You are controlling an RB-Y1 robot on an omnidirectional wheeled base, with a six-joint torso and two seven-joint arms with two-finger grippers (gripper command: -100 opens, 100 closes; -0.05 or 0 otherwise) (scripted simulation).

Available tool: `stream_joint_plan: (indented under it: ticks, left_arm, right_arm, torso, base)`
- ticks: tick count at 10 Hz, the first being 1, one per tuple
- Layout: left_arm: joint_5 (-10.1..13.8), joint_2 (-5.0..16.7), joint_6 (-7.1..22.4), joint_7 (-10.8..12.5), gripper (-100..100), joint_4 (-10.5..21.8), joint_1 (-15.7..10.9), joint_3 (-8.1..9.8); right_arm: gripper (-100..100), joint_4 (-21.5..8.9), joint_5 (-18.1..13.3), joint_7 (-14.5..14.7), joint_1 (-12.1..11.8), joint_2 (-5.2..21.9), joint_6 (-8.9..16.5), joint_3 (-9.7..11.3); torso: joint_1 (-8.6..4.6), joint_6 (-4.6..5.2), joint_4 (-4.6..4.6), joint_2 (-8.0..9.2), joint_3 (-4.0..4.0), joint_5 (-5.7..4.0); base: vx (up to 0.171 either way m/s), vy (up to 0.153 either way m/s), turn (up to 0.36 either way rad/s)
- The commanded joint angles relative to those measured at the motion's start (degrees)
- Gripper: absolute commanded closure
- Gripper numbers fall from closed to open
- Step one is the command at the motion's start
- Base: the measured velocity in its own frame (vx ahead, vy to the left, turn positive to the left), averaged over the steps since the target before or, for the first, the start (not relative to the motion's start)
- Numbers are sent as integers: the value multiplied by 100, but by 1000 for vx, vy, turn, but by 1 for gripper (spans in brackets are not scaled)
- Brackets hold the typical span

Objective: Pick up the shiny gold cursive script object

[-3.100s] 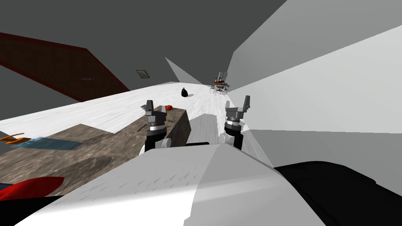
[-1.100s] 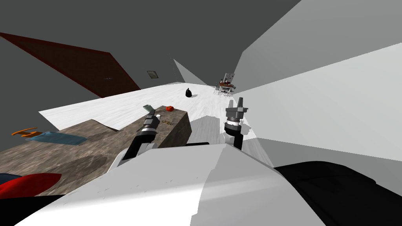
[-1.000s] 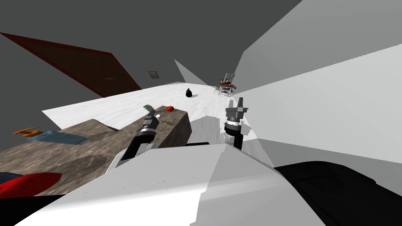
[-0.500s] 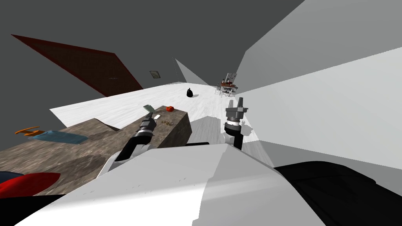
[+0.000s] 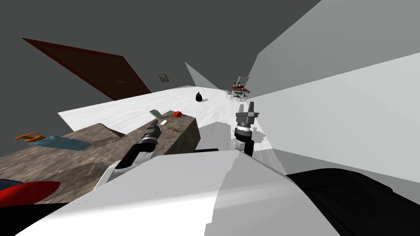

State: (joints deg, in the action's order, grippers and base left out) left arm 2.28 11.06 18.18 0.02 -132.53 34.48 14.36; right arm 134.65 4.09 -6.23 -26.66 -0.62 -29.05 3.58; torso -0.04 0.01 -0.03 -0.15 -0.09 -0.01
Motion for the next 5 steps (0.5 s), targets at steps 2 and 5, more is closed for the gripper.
stream_joint_plan:
  ticks: [2, 5]
  left_arm:
    - [87, -14, 439, -87, -100, -13, 57, 163]
    - [152, -16, 821, -144, -100, -33, 86, 270]
  right_arm:
    - [0, 0, 0, 0, 0, 0, 0, 0]
    - [0, 0, 0, 0, 1, 0, 0, 0]
  torso:
    - [0, 1, -1, -1, -1, 0]
    - [2, 2, 1, 5, 2, 0]
  base:
    - [47, -21, 36]
    - [32, -15, 12]
